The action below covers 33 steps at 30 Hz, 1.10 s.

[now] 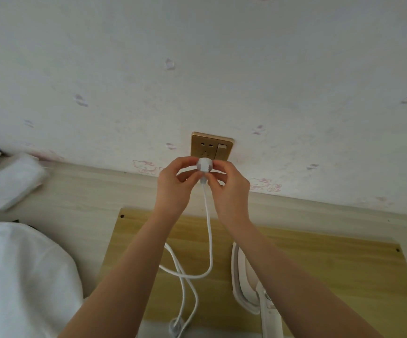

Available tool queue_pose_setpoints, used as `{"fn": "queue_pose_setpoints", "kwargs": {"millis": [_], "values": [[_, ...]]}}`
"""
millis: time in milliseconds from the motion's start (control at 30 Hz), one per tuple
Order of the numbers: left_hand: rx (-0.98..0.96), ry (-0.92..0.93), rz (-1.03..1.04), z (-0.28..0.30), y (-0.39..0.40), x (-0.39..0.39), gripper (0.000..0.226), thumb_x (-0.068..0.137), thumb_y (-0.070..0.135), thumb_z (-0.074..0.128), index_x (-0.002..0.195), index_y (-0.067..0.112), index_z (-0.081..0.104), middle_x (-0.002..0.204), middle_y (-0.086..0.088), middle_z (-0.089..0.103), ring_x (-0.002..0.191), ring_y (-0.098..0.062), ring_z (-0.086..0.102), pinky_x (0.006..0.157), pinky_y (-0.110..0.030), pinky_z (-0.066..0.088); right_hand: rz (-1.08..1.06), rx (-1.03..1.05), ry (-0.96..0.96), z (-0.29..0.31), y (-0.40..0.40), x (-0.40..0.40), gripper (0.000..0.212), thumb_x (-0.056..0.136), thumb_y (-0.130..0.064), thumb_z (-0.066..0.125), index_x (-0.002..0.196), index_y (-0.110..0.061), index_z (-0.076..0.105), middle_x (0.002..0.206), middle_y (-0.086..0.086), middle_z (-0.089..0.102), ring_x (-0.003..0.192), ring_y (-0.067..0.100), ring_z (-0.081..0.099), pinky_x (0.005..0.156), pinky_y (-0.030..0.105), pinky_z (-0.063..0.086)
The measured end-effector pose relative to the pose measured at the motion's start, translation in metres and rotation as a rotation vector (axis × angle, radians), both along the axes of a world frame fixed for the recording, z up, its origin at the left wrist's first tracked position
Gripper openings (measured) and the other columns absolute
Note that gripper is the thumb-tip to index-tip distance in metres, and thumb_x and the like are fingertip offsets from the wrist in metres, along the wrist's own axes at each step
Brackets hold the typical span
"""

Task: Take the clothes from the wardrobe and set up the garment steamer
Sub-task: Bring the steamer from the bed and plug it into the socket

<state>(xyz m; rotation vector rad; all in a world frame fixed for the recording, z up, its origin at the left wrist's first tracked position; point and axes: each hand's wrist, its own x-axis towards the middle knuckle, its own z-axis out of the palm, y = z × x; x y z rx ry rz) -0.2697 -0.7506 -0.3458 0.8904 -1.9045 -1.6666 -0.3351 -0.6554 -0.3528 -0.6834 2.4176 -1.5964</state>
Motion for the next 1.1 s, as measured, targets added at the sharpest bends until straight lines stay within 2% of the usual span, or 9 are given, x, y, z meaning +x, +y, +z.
{"fn": "queue_pose_setpoints", "kwargs": {"millis": [133,267,367,600,733,867,967,1100], "values": [[-0.01,-0.014,0.025,-0.003,-0.002,-0.005,0.025,0.088,0.012,0.068,0.113,0.017,0.065,0.105,0.012,0.069,0.091,0.001,0.068,0.075,-0.007,0.051,-0.023,-0.013,0.011,-0.002,-0.004,-0.001,0.029,0.088,-0.015,0.067,0.117,-0.011,0.063,0.113,0.002,0.068,0.094,0.009,0.065,0.082,0.005,0.047],[-0.018,-0.015,0.052,-0.005,-0.002,-0.011,0.026,0.09,0.013,0.065,0.116,0.018,0.064,0.112,0.007,0.068,0.096,-0.006,0.068,0.079,-0.009,0.052,-0.052,-0.03,0.022,0.0,-0.009,-0.006,0.023,0.088,-0.014,0.068,0.11,-0.012,0.064,0.108,0.001,0.068,0.09,0.009,0.065,0.075,0.002,0.045],[-0.008,0.0,0.068,-0.008,-0.003,-0.012,0.027,0.091,0.009,0.064,0.117,0.017,0.064,0.118,0.005,0.063,0.098,-0.006,0.067,0.077,-0.006,0.049,-0.062,-0.016,0.039,0.0,-0.01,-0.007,0.022,0.087,-0.013,0.068,0.108,-0.01,0.064,0.109,0.003,0.066,0.088,0.01,0.064,0.074,0.001,0.044],[-0.011,0.022,0.063,-0.009,-0.006,-0.012,0.026,0.09,0.009,0.065,0.114,0.016,0.068,0.115,0.004,0.065,0.093,-0.002,0.068,0.079,-0.01,0.05,-0.056,0.002,0.128,-0.002,-0.011,-0.013,0.019,0.087,-0.013,0.069,0.106,-0.011,0.067,0.102,0.004,0.069,0.086,0.006,0.063,0.079,0.008,0.05],[-0.008,0.021,0.062,-0.009,-0.008,-0.013,0.026,0.089,0.008,0.066,0.114,0.014,0.07,0.114,0.005,0.065,0.091,0.002,0.067,0.08,-0.01,0.05,-0.073,-0.001,0.14,-0.002,-0.013,-0.014,0.017,0.086,-0.013,0.07,0.103,-0.01,0.068,0.1,0.003,0.069,0.084,0.007,0.064,0.078,0.004,0.047],[-0.001,0.03,0.077,-0.011,-0.007,-0.015,0.026,0.089,0.006,0.065,0.113,0.014,0.069,0.115,0.003,0.065,0.093,-0.003,0.068,0.085,-0.017,0.053,-0.098,-0.003,0.125,-0.004,-0.016,-0.015,0.015,0.086,-0.011,0.07,0.101,-0.01,0.069,0.098,0.003,0.07,0.084,0.008,0.064,0.075,0.002,0.045],[-0.008,0.038,0.068,-0.013,-0.007,-0.014,0.026,0.09,0.007,0.064,0.114,0.017,0.068,0.116,0.003,0.065,0.094,-0.003,0.068,0.084,-0.016,0.052,-0.097,-0.029,0.099,-0.003,-0.016,-0.013,0.014,0.086,-0.01,0.069,0.1,-0.011,0.068,0.097,0.002,0.069,0.083,0.007,0.064,0.074,0.002,0.044],[-0.016,0.026,0.062,-0.015,-0.007,-0.014,0.027,0.091,0.008,0.064,0.115,0.019,0.068,0.115,0.004,0.066,0.094,-0.002,0.068,0.081,-0.011,0.05,-0.075,-0.041,0.079,-0.001,-0.015,-0.014,0.014,0.085,-0.011,0.071,0.098,-0.013,0.067,0.095,0.001,0.069,0.085,0.007,0.065,0.076,0.01,0.049]]}}
